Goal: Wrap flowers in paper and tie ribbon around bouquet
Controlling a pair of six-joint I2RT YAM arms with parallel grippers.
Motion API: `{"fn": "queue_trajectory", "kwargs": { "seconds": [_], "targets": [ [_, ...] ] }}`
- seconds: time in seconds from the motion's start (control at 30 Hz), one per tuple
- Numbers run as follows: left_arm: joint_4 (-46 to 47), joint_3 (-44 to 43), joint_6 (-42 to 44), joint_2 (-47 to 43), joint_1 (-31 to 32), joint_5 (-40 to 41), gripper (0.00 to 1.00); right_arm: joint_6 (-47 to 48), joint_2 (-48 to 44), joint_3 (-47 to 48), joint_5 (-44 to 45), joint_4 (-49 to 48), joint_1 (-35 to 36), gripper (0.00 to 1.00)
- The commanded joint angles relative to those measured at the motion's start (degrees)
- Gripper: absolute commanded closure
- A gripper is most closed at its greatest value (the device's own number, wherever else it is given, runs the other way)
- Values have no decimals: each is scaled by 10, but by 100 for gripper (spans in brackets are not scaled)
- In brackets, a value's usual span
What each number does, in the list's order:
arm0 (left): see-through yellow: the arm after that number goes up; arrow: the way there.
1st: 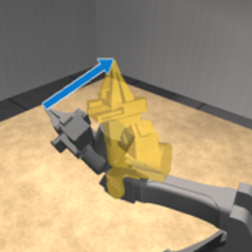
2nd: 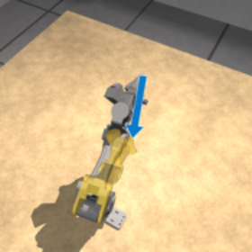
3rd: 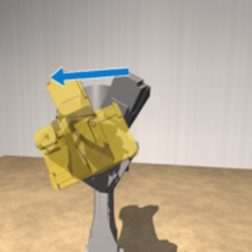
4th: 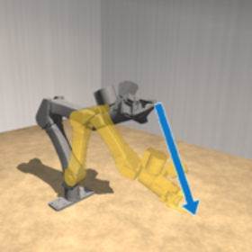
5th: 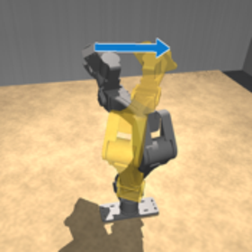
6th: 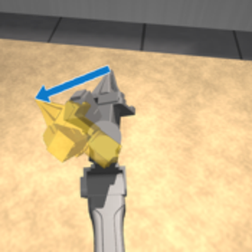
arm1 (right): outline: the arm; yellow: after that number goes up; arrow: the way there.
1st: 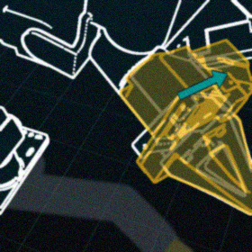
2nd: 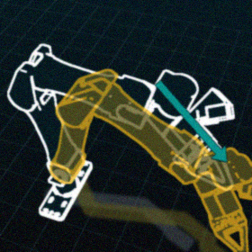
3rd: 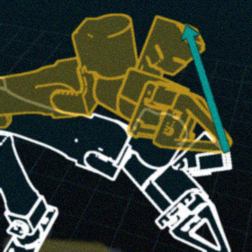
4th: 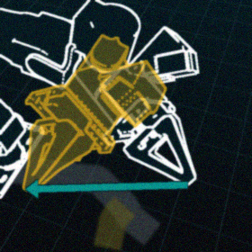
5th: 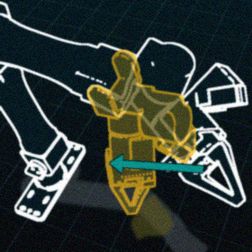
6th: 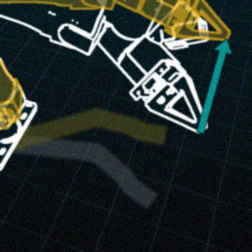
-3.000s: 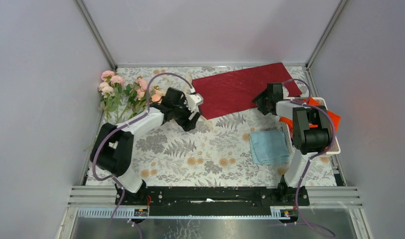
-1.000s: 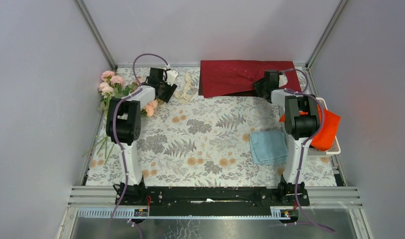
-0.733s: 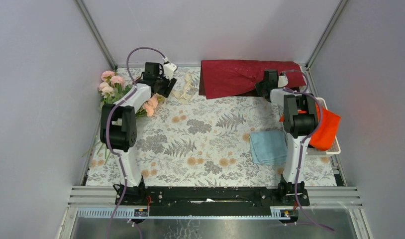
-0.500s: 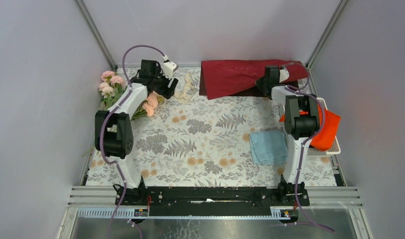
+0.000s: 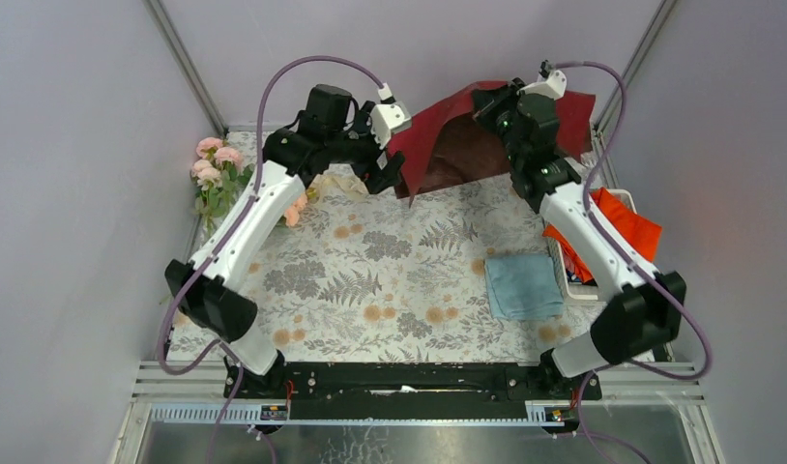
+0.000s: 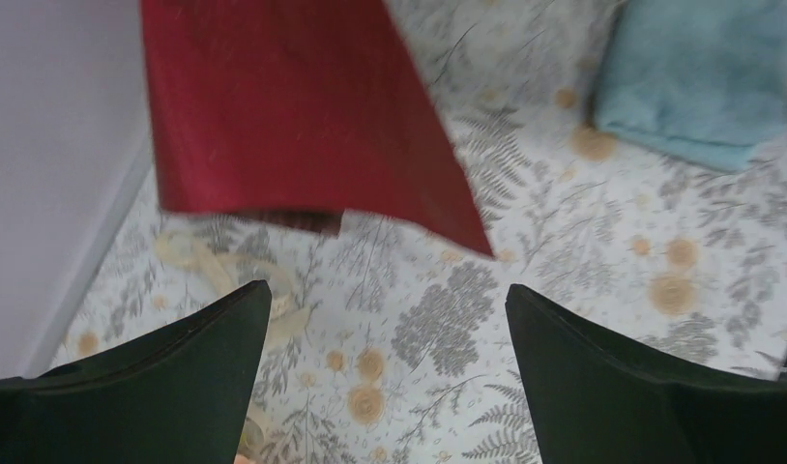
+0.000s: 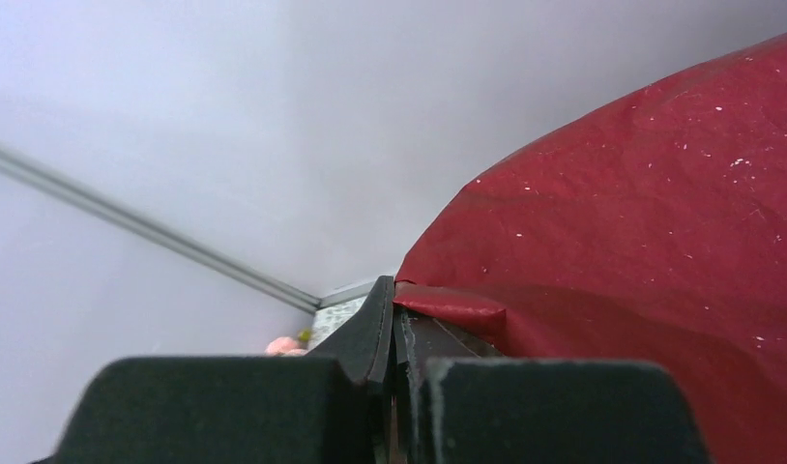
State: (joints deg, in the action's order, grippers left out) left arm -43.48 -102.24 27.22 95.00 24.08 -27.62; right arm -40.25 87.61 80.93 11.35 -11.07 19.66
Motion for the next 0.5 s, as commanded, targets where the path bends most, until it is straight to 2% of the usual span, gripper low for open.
{"fn": "queue_trajectory", "kwargs": {
  "seconds": [0.0, 0.2, 0.3, 0.37, 0.47],
  "targets": [
    [-84, -64, -7, -55, 35, -23, 1, 25, -66, -20, 47, 0, 48, 100],
    [-27, -73, -76, -77, 86, 24, 1, 37, -114, -17, 83, 8, 118, 100],
    [-11, -72, -78, -74, 132, 53, 1, 41, -122, -10, 92, 13, 145, 100],
    [4, -63, -60, -73, 159, 102, 1, 39, -127, -11, 92, 10, 159, 100],
    [43, -48, -41, -75, 168, 203, 1, 42, -131, 1, 83, 20, 175, 100]
  ]
}}
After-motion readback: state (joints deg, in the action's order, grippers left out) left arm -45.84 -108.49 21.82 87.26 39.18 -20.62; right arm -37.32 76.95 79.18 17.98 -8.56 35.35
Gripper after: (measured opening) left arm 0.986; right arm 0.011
